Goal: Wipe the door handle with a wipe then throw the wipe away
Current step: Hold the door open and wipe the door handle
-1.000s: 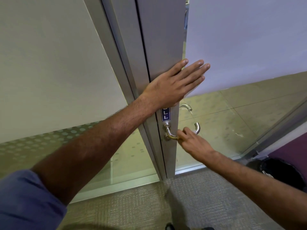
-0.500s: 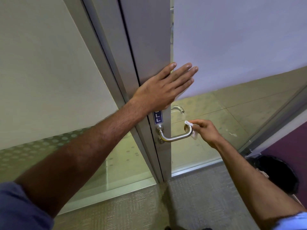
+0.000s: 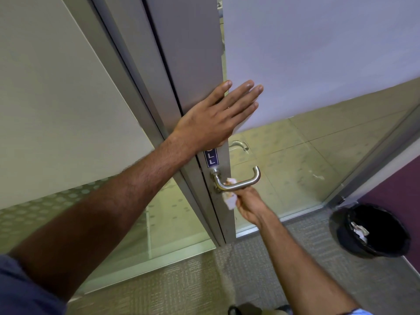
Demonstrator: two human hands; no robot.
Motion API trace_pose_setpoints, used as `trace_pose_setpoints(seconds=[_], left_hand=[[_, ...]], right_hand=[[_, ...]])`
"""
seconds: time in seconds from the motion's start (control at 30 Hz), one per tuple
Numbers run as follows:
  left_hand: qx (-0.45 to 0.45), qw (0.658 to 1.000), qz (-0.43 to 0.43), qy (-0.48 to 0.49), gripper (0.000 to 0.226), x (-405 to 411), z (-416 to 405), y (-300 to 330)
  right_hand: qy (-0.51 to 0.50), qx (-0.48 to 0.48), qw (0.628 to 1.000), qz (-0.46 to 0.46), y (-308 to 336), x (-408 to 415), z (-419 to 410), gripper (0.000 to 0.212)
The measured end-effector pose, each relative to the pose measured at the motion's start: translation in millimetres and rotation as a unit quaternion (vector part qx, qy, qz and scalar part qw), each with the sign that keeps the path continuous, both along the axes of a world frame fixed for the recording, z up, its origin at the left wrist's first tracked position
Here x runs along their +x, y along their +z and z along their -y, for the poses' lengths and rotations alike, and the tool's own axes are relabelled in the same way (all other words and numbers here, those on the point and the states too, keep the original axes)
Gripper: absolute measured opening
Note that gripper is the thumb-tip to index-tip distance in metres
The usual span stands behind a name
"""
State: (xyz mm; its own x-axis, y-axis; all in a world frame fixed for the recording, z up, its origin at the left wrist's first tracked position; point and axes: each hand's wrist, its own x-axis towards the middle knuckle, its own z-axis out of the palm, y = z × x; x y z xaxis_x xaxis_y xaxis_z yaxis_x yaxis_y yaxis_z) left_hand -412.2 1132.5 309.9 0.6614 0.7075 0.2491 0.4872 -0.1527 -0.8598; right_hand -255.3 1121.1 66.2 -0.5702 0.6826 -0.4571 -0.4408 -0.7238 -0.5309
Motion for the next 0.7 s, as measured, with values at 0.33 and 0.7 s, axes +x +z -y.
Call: trace_pose_setpoints(seconds=[0.33, 0.7], left_hand=[[-0.002, 1.000, 0.006, 0.000, 0.069, -1, -3, -1], [-0.007, 1.000, 0.009, 0.003, 0.067, -2, -1, -1]], right_hand=[[-0.144, -0.260, 0.938, -0.177, 4, -65, 31, 0.028], [-0.107, -0.209, 0.964, -0.122, 14, -17, 34, 0.023]])
